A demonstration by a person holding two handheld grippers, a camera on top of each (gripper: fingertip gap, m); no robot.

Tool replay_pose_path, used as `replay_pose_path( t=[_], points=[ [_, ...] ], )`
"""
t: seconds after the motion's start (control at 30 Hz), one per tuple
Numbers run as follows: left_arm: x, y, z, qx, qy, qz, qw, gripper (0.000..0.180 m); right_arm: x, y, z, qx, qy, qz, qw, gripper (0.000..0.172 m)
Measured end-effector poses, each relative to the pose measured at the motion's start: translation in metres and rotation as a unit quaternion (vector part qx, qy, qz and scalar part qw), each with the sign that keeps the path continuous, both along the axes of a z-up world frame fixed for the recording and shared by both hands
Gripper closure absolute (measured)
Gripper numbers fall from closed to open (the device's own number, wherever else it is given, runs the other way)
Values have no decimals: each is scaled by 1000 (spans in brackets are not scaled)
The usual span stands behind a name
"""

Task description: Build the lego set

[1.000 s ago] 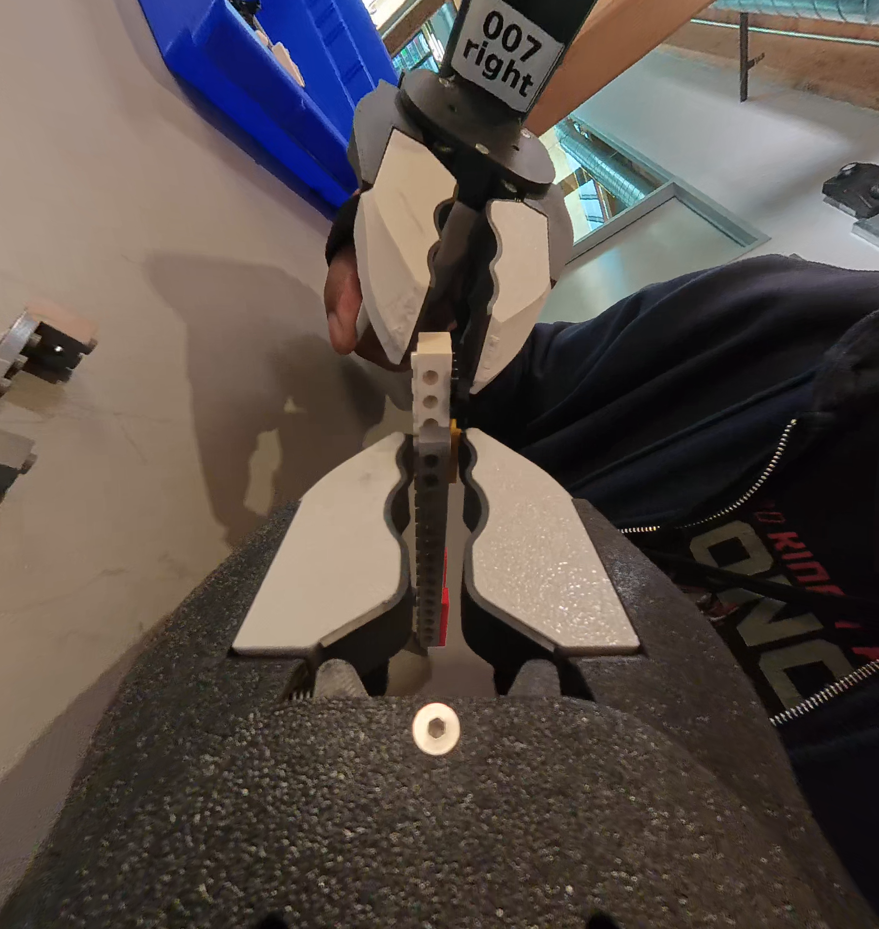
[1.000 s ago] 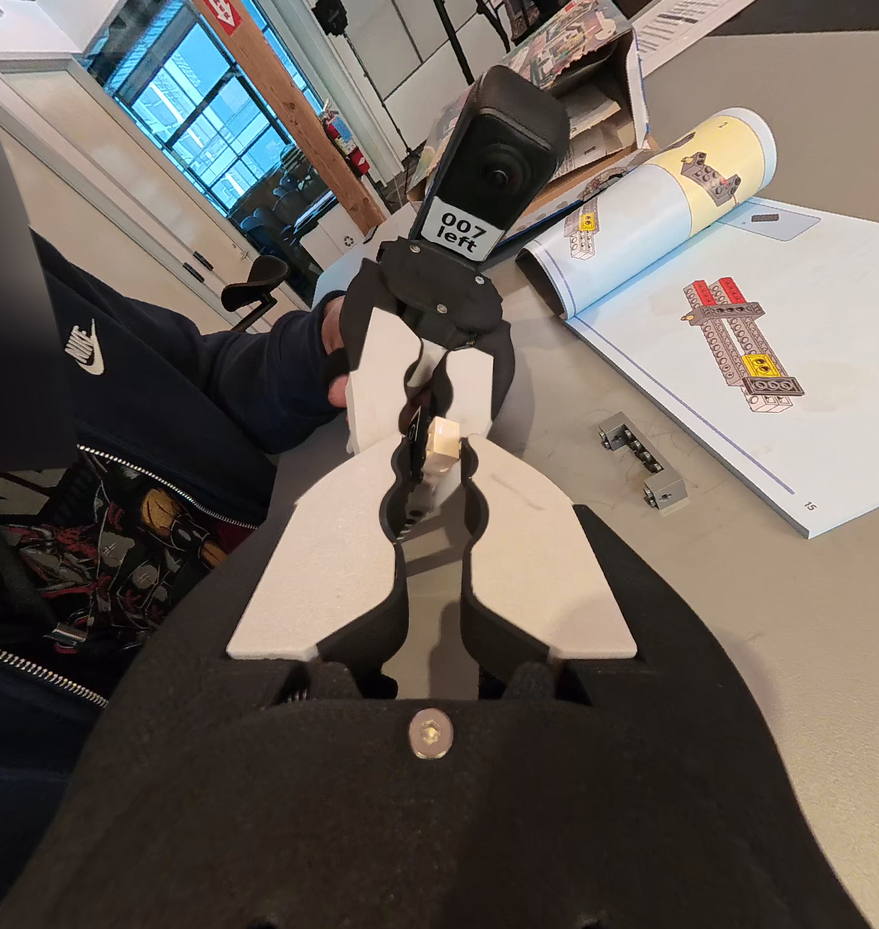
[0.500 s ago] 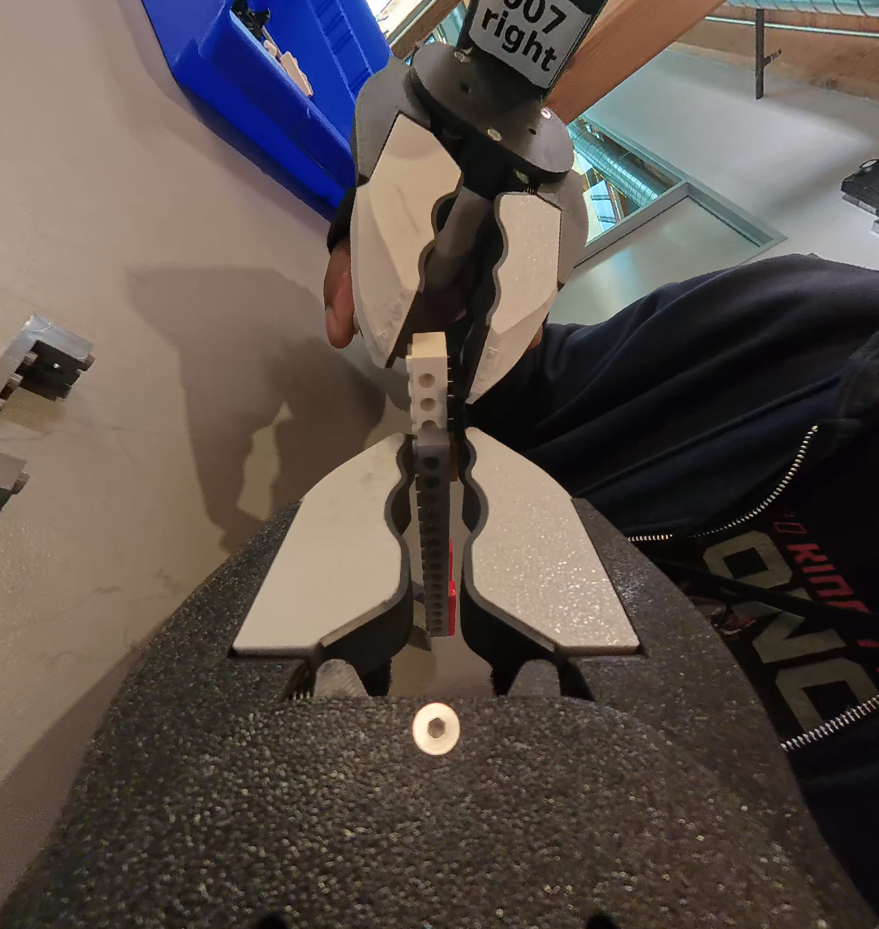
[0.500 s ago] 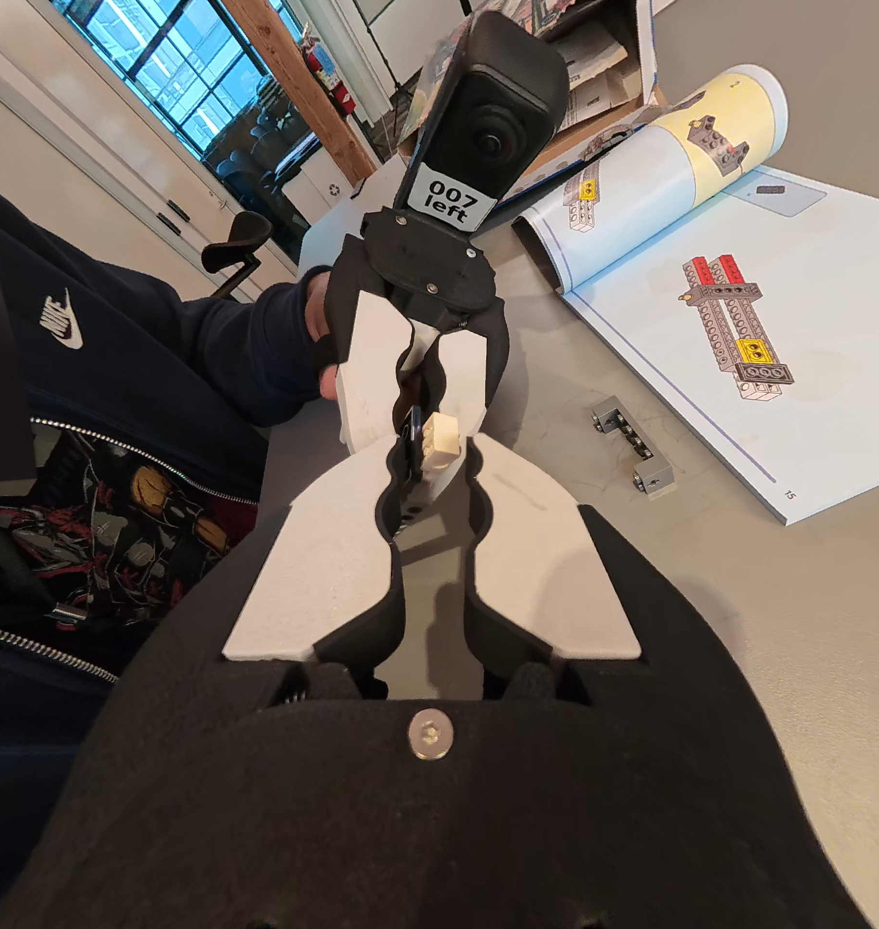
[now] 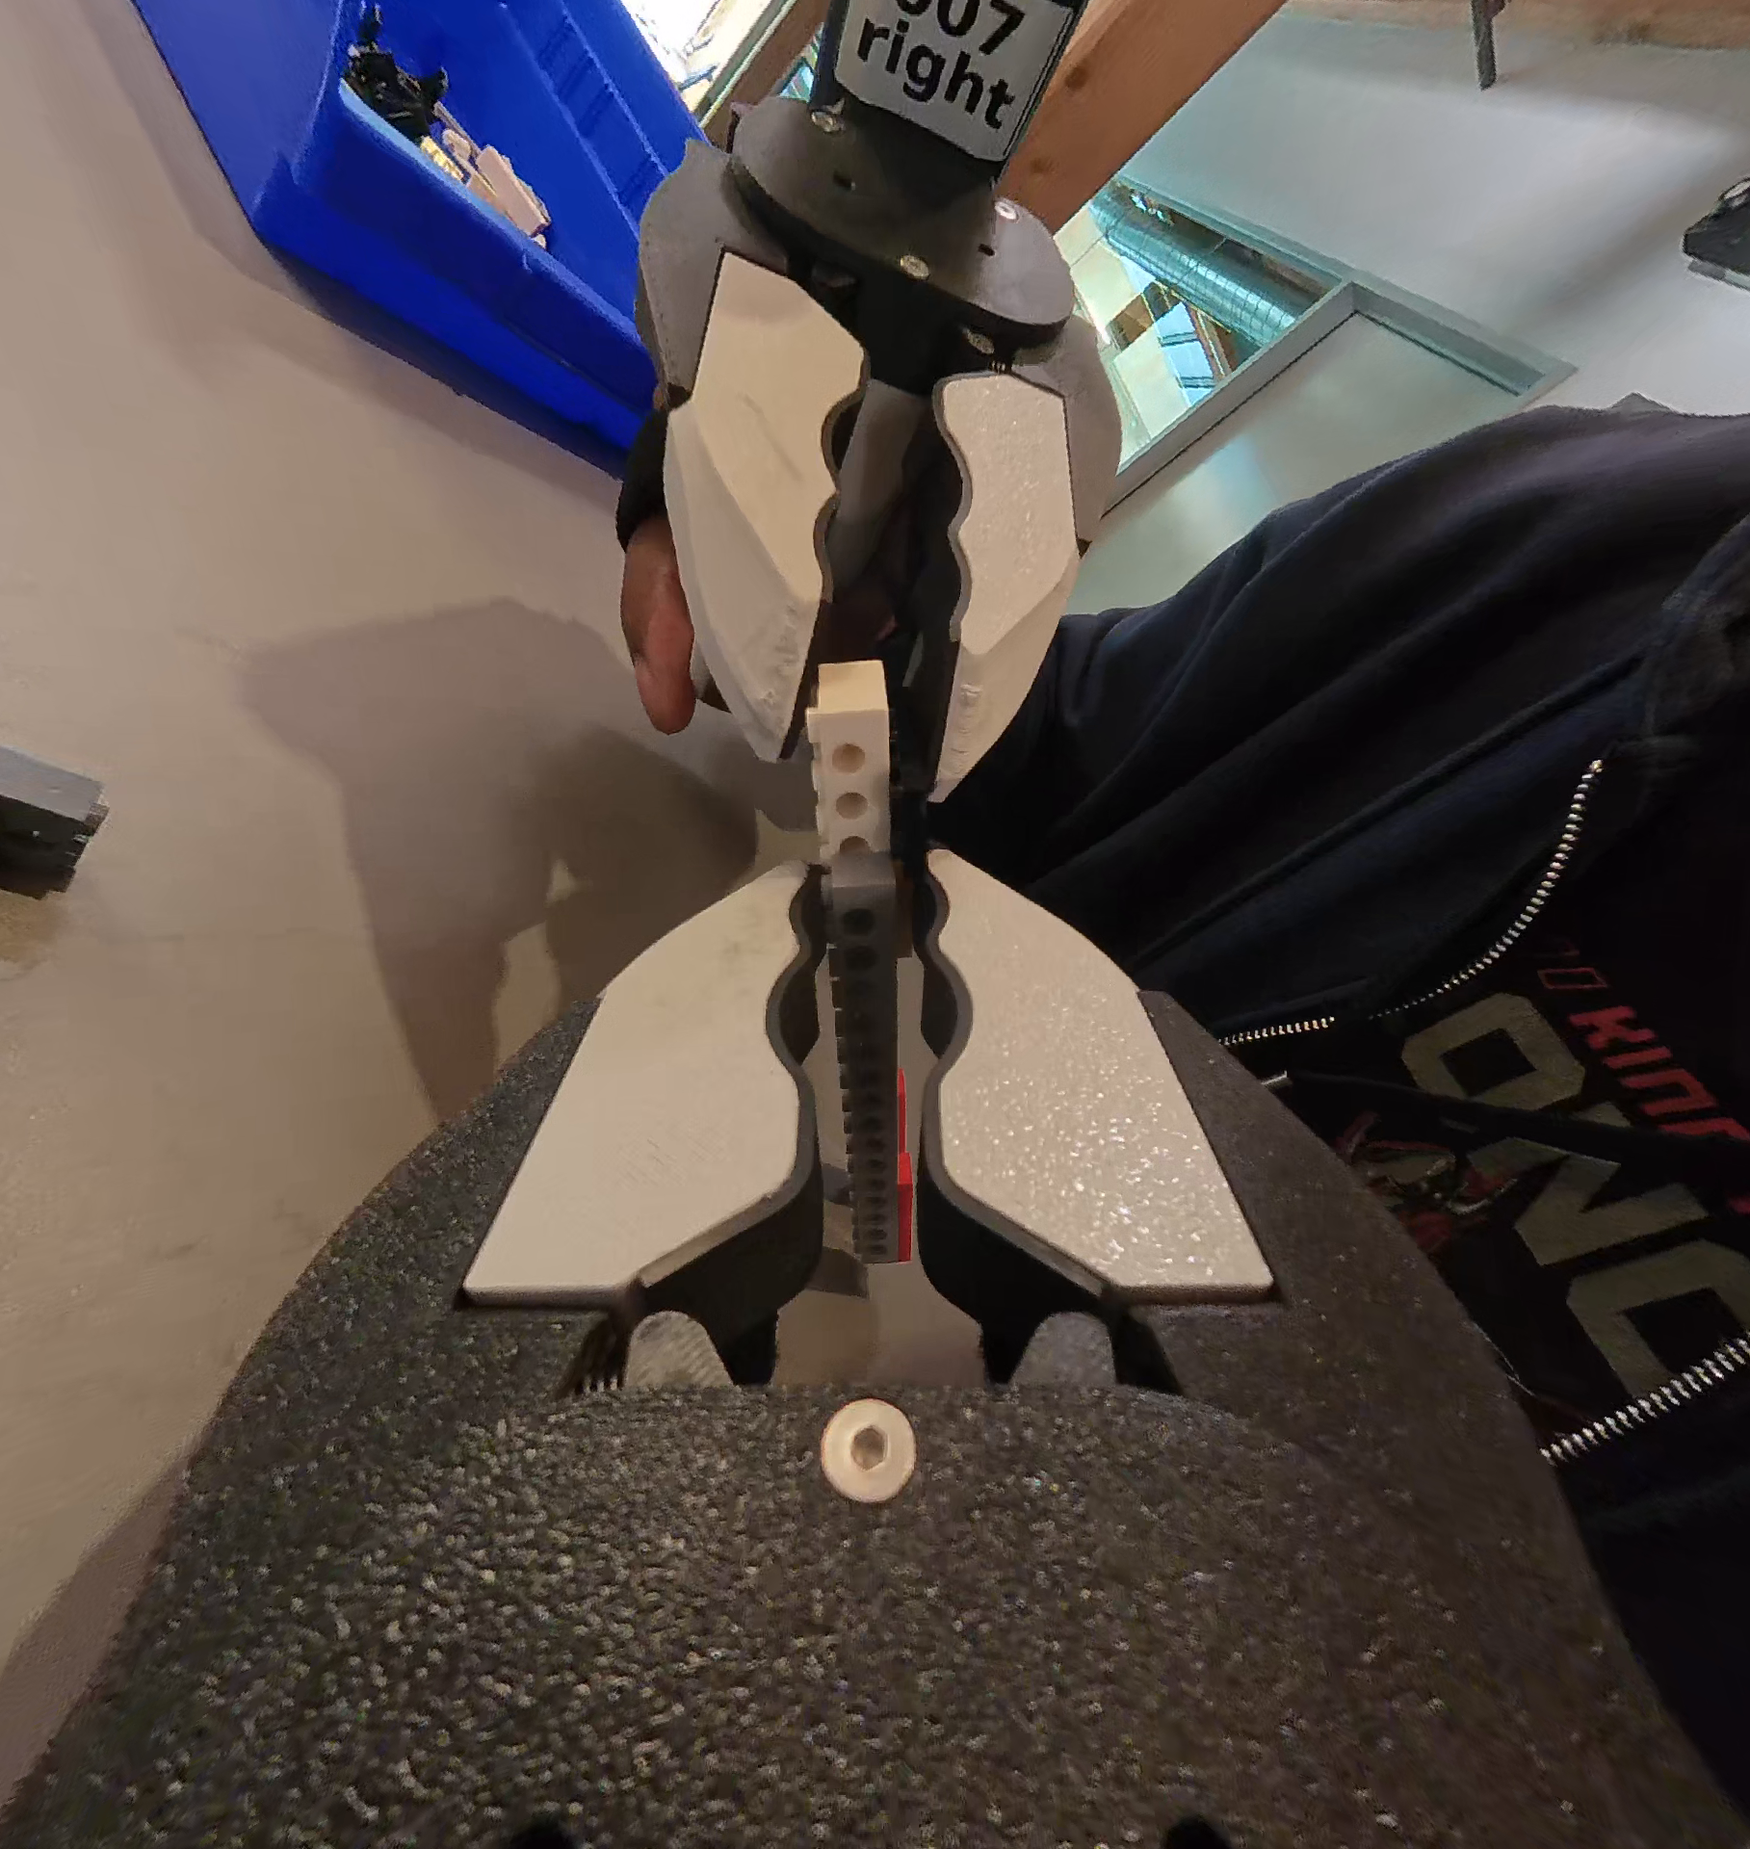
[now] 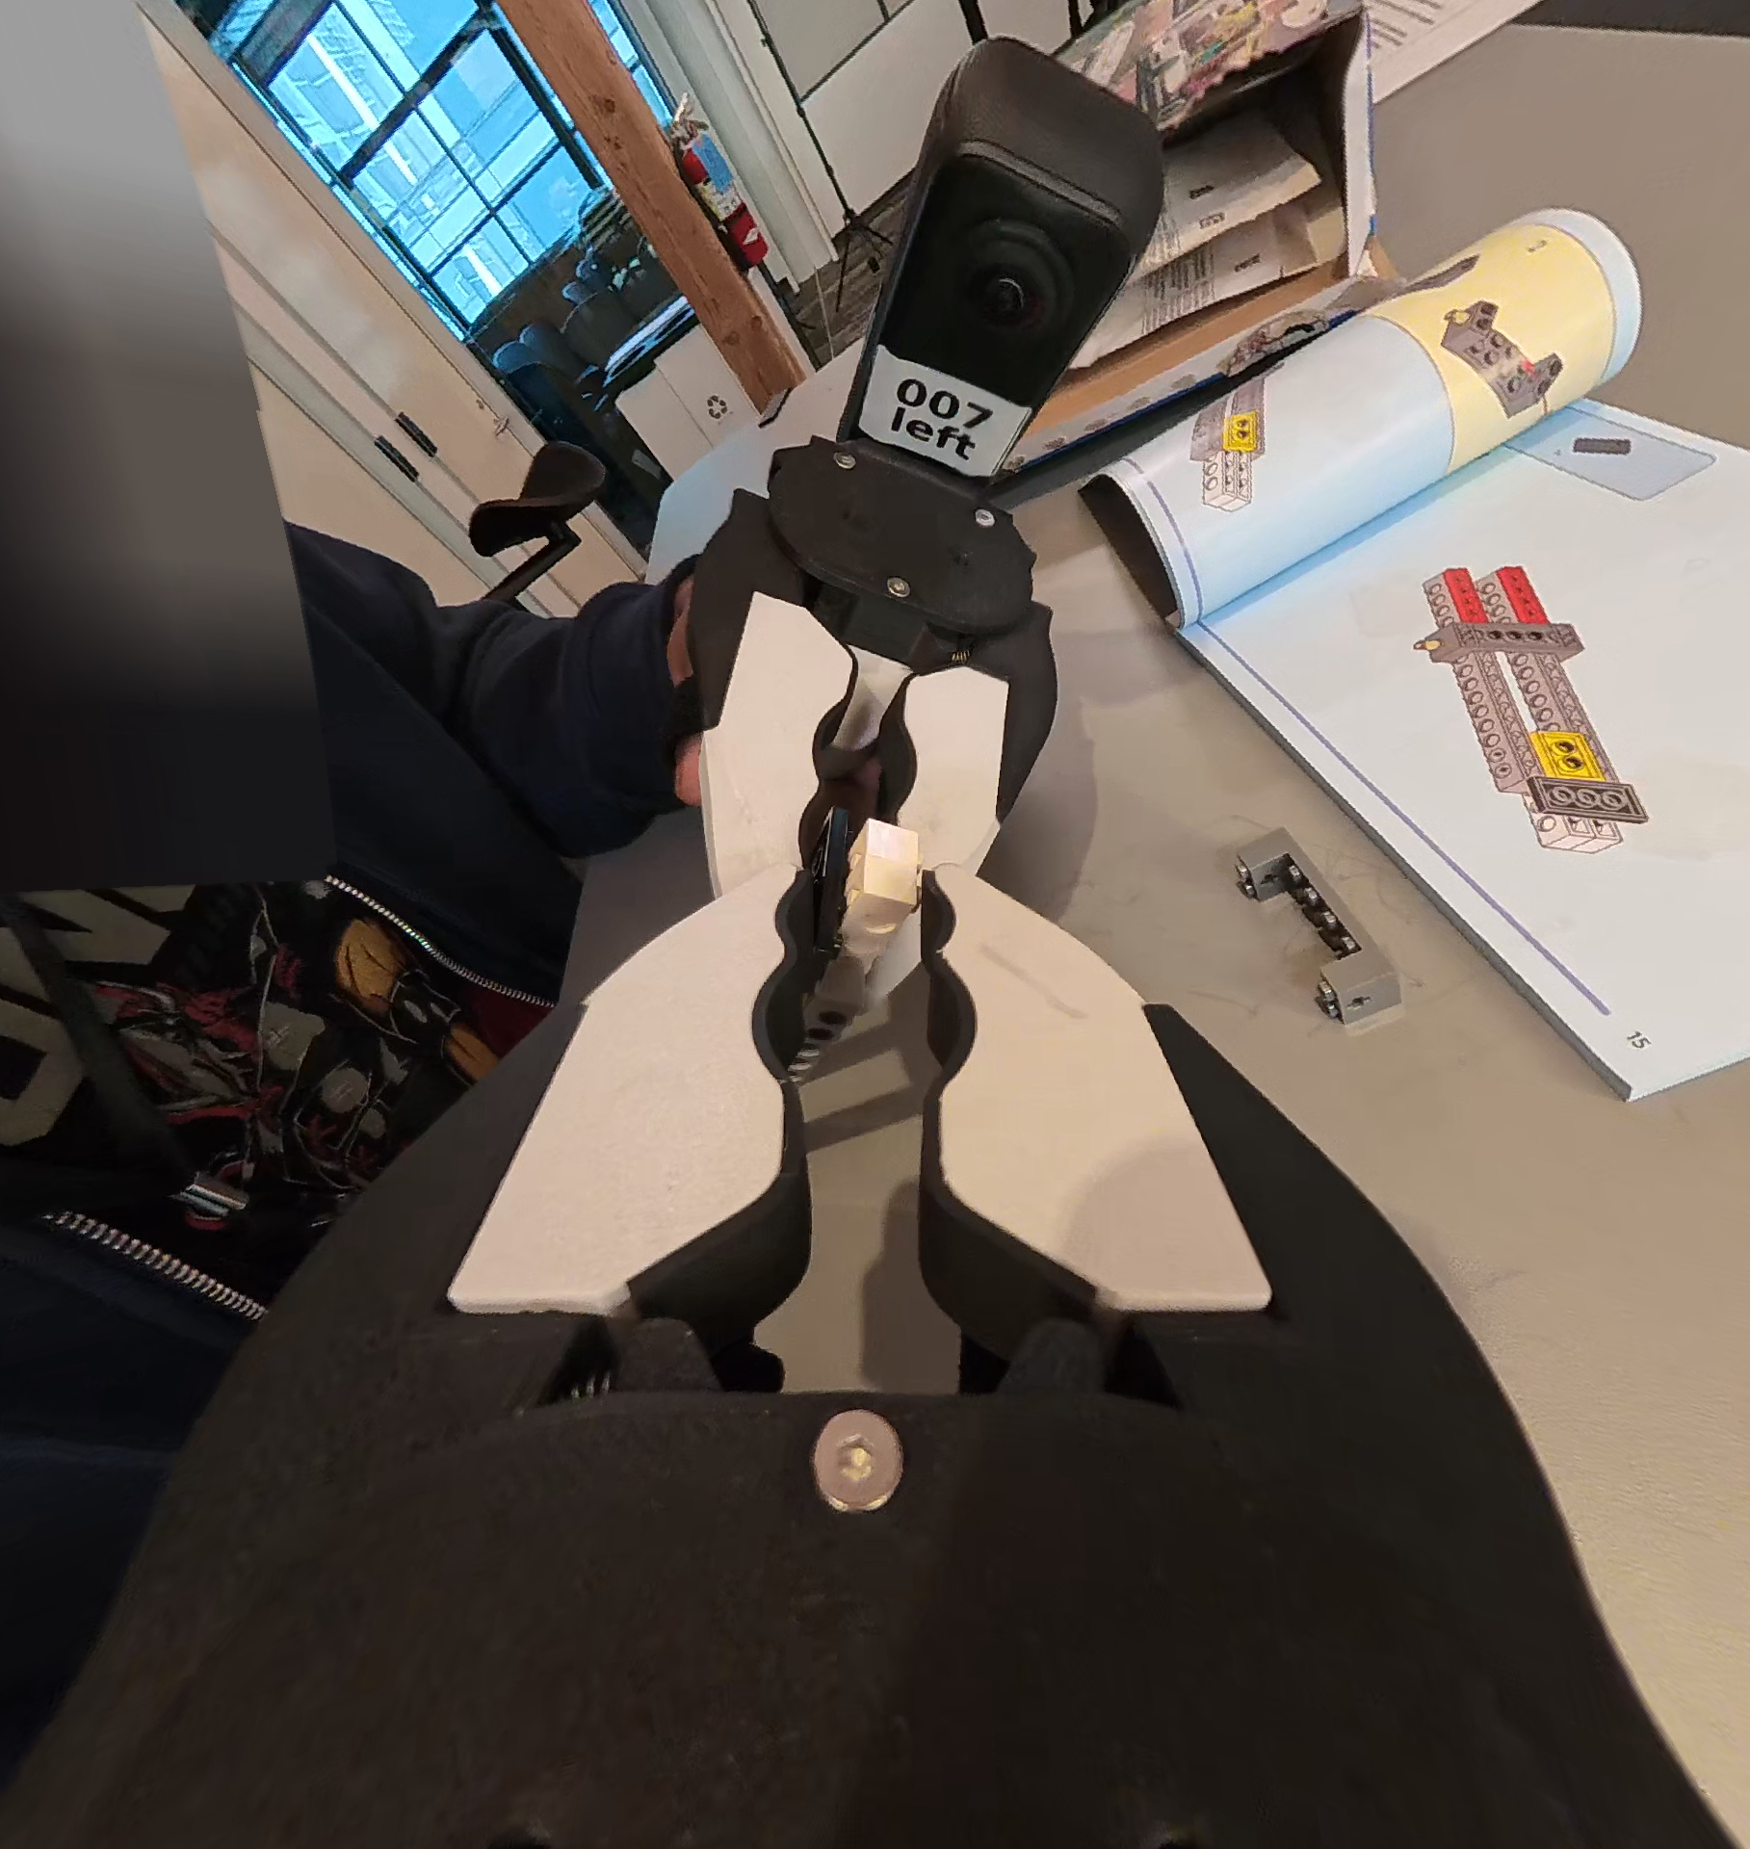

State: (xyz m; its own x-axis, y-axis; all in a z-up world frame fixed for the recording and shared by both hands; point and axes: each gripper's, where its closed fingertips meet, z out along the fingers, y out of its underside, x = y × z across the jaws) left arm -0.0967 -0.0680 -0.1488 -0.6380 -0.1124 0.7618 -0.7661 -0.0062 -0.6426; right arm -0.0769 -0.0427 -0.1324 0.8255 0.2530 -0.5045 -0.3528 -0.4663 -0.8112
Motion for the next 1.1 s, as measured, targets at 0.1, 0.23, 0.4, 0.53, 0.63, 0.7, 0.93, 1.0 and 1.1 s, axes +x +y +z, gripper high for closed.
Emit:
replay_pose_path(
  t=[0.1, 0.23, 0.4, 0.53, 0.63, 0.7, 0.93, 1.0, 1.1],
  points=[
    [-1, 0, 2, 2, -10, -1, 1000, 165, -1, 0, 3, 3, -6, 0, 1000, 152],
    [-2, -1, 3, 13, -26, 0, 1000, 165, -2, -1, 4, 6, -11, 4, 1000, 152],
    [-3, -2, 6, 11, -38, -4, 999, 165, -5, -1, 9, 13, -6, 12, 1000, 154],
    [-2, -2, 4, 20, -39, 0, 999, 165, -3, 0, 7, 7, -13, 7, 1000, 154],
    [-1, 0, 4, 20, -36, 5, 999, 165, -2, 1, 6, 6, -21, -1, 1000, 154],
    [0, 0, 3, 22, -35, 7, 999, 165, -1, 1, 6, 3, -30, -6, 1000, 154],
    [-1, 0, 5, 2, -20, 1, 1000, 165, -1, 2, 6, 3, -20, -3, 1000, 154],
    [-2, 0, 6, -6, -19, -4, 1000, 164, -2, 2, 7, 8, -3, 3, 1000, 154],
    [-4, -1, 8, -15, -21, -11, 1000, 164, -2, 2, 9, 17, 43, 10, 999, 154]
  ],
)
